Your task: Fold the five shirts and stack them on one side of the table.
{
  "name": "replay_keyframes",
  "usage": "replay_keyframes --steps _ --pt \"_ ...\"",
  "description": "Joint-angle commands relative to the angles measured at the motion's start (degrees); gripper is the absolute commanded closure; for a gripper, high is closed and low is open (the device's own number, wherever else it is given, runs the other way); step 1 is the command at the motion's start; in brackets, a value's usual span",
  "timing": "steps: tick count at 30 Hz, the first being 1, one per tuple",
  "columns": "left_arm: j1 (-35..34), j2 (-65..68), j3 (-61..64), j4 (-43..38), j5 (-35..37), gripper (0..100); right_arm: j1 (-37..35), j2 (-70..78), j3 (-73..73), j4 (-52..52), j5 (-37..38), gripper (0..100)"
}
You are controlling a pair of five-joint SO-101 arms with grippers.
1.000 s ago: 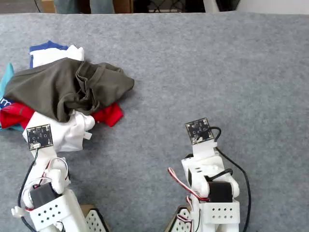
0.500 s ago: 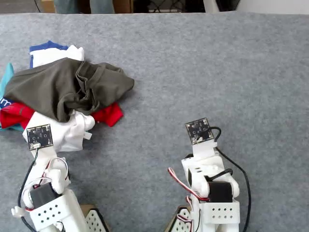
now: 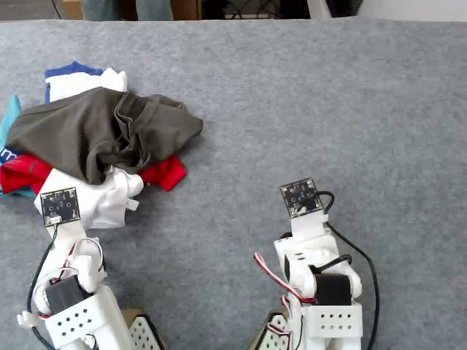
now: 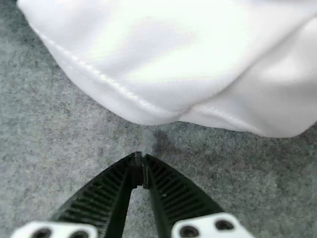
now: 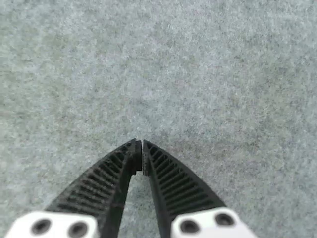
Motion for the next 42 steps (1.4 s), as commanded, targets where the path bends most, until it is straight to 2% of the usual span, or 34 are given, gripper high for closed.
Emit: replay_keyframes --steps 1,18,30,34,37,40,42 --pt "-0.40 -0.26 0.75 0.88 -0.35 97 -0.53 -3.91 -0.04 0.18 -0.18 98.4" --pt "-0.40 -0.26 0.75 0.88 -0.35 97 -0.53 -3.91 -0.04 0.18 -0.18 98.4" --pt "-0.40 -0.26 0.75 0.88 -0.35 97 -3.08 -4.00 -0.04 -0.35 -0.62 98.4" --pt "-0.40 -0.26 0.75 0.88 -0.35 97 -3.08 -4.00 -2.15 -13.01 -0.26 98.4" --pt "-0.40 -0.26 0.75 0.88 -0.35 97 -9.05 -2.95 -7.43 -21.98 2.29 97.2" --pt "-0.40 -0.26 0.75 0.88 -0.35 97 -18.55 1.19 -12.53 -22.15 2.64 94.1" --pt "-0.40 -0.26 0.75 0.88 -0.35 97 -21.19 6.90 -16.66 -22.51 1.41 93.6"
